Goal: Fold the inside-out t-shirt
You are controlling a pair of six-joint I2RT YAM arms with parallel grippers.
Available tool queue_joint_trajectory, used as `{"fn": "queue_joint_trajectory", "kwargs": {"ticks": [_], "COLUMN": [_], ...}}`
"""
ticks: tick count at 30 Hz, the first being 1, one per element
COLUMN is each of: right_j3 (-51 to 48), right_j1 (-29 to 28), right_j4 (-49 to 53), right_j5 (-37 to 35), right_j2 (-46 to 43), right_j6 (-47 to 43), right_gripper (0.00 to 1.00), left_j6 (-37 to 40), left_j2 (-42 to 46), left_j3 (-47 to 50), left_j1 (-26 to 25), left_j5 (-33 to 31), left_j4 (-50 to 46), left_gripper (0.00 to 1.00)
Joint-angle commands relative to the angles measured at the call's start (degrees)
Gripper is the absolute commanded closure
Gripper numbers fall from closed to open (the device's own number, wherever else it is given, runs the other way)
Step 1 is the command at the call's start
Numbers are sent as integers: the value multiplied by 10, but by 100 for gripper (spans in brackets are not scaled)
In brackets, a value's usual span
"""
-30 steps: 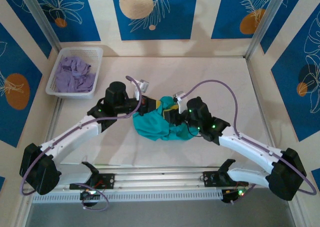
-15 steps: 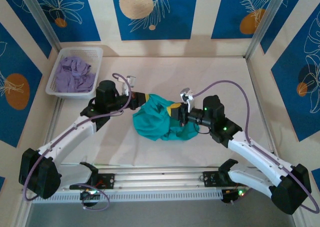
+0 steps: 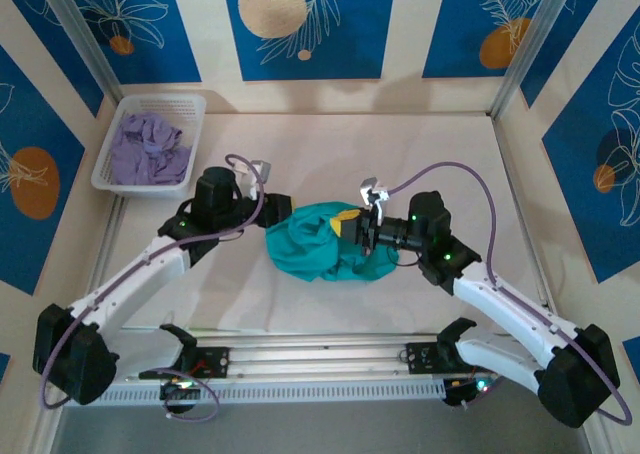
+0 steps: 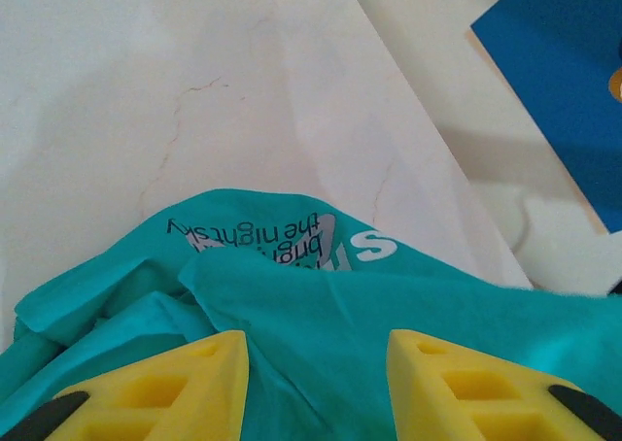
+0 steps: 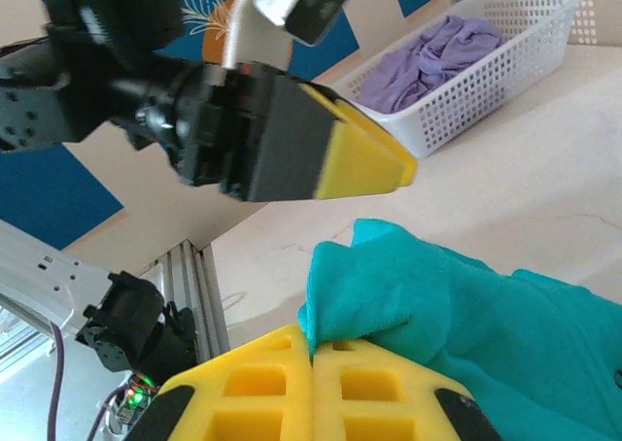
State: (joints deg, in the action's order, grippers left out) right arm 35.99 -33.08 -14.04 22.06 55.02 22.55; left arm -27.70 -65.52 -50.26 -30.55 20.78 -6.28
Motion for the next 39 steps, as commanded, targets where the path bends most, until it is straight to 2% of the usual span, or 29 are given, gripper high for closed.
{"fn": "queue_joint_trajectory", "kwargs": {"ticks": [1, 4, 7, 10, 14, 16, 21, 24, 27, 31, 39], "right_j3": [11, 13, 16, 18, 20, 21, 17, 15, 15, 13, 10], "right_j1": [9, 13, 19, 21, 22, 22, 22, 22, 22, 22, 22], "right_j4": [-17, -16, -13, -13, -15, -14, -12, -9, -7, -9, -13], "right_j5": [-1, -5, -7, -10, -8, -9, -12, -12, -12, -11, -10], "right_j2": [4, 8, 12, 13, 17, 19, 13, 12, 11, 11, 12], "right_j6": [14, 20, 22, 25, 28, 29, 28, 26, 23, 22, 24], "right_gripper": [100, 100, 100, 100, 100, 100, 100, 100, 100, 100, 100], "left_j6": [59, 83, 98, 106, 104, 97, 79, 69, 51, 32, 33], "left_j2": [50, 82, 106, 103, 52, 29, -21, -45, -51, -63, -99], "left_j3": [-6, 12, 39, 53, 39, 30, 14, -5, -6, -9, -42], "left_j1": [-36, -61, -80, -92, -98, -101, -102, -99, -87, -74, -69], "left_j5": [-61, -68, -37, 10, 95, 116, 100, 52, 17, 15, -15], "left_j4": [-29, -16, 18, 39, 55, 66, 80, 59, 65, 84, 66], "left_gripper": [61, 70, 78, 79, 79, 79, 80, 85, 84, 74, 60]}}
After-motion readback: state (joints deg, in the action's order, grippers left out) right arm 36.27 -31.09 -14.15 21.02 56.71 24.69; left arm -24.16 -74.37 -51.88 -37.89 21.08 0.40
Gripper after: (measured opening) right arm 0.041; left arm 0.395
